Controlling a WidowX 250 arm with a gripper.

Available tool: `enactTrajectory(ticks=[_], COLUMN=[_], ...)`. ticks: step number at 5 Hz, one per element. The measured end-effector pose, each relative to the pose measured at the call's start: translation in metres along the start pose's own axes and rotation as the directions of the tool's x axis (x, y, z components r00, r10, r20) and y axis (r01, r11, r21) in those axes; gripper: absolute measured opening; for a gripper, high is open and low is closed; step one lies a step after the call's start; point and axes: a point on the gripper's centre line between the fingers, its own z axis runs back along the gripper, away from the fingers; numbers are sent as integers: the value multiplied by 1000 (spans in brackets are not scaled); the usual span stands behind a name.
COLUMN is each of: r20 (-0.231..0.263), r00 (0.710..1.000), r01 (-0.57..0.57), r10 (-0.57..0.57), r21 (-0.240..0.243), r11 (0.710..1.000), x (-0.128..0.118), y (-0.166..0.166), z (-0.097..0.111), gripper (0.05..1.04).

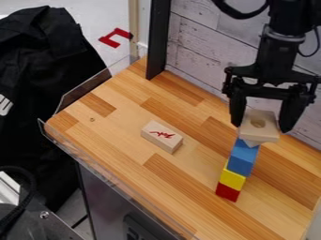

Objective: Move the block with a hole from the tower to the left beside the rectangular block with a red mark

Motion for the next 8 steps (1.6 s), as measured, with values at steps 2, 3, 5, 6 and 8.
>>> enactTrajectory(ticks=[2, 3, 5, 6, 8], r20=[-16, -33, -36, -39, -12], r00=[1000, 999, 999, 999, 999], r01=[-7, -12, -18, -20, -43], r10=[7, 12, 17, 19, 43], r21=[-1, -3, -30, -28, -20], r11=[1000, 1000, 999, 999, 999], x=[1, 1, 4, 4, 8], y=[1, 1, 3, 5, 17], z=[-3, -8, -10, -10, 1], gripper=[1000, 963, 863, 863, 863])
